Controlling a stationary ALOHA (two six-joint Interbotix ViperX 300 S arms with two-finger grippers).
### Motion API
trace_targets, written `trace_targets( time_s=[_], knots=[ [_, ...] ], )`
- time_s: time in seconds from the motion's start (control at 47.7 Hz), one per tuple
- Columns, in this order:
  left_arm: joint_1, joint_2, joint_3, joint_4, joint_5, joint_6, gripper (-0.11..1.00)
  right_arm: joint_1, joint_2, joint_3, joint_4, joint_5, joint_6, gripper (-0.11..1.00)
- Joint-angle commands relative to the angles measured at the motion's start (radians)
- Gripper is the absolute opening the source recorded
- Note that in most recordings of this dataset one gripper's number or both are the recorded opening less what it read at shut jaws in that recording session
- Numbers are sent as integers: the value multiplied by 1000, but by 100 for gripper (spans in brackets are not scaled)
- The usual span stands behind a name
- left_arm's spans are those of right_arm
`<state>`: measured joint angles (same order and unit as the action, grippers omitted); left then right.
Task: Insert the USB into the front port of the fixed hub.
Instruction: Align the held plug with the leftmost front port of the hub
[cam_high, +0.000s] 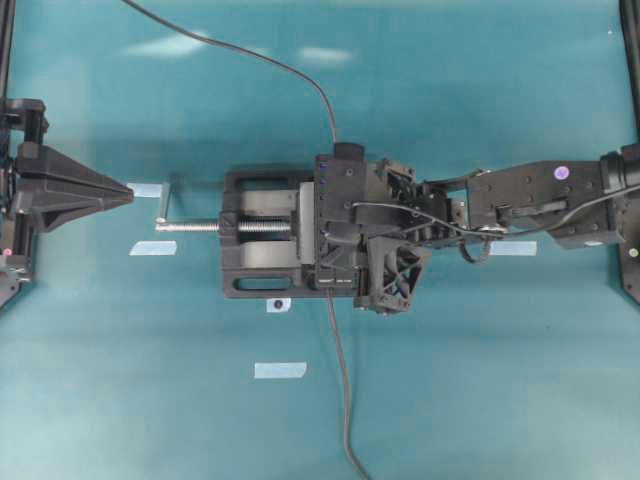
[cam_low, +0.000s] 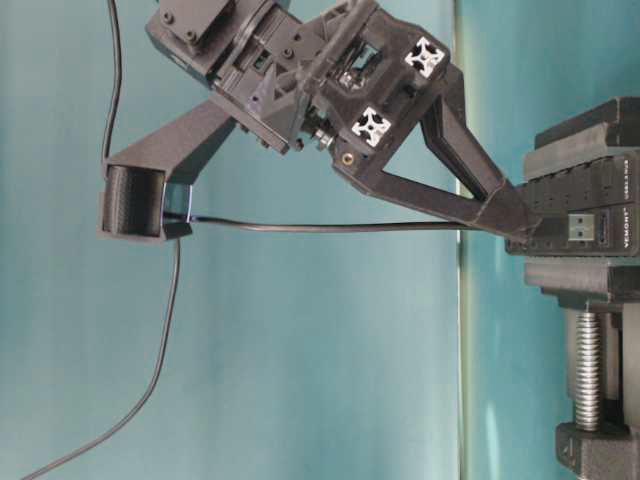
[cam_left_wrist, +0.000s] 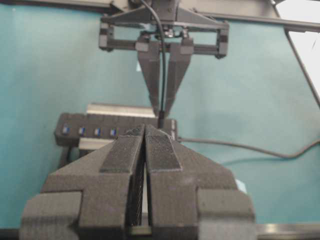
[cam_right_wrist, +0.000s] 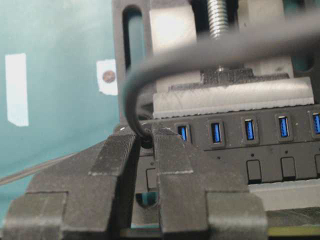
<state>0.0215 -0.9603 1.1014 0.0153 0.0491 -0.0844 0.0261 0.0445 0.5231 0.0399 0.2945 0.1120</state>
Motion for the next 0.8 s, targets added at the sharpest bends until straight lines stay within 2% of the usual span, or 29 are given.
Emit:
trace_targets(
  time_s=[0.0,0.566,0.776],
  knots=[
    [3,5,-17,2,-9,3,0,3,-11,-26,-2,-3,14,8],
    [3,5,-15,3,-12,2,0,6,-2,-28,-2,5,14,8],
    [5,5,-15,2,-17,2,0,15,0,-37,-2,55,14,8]
  ],
)
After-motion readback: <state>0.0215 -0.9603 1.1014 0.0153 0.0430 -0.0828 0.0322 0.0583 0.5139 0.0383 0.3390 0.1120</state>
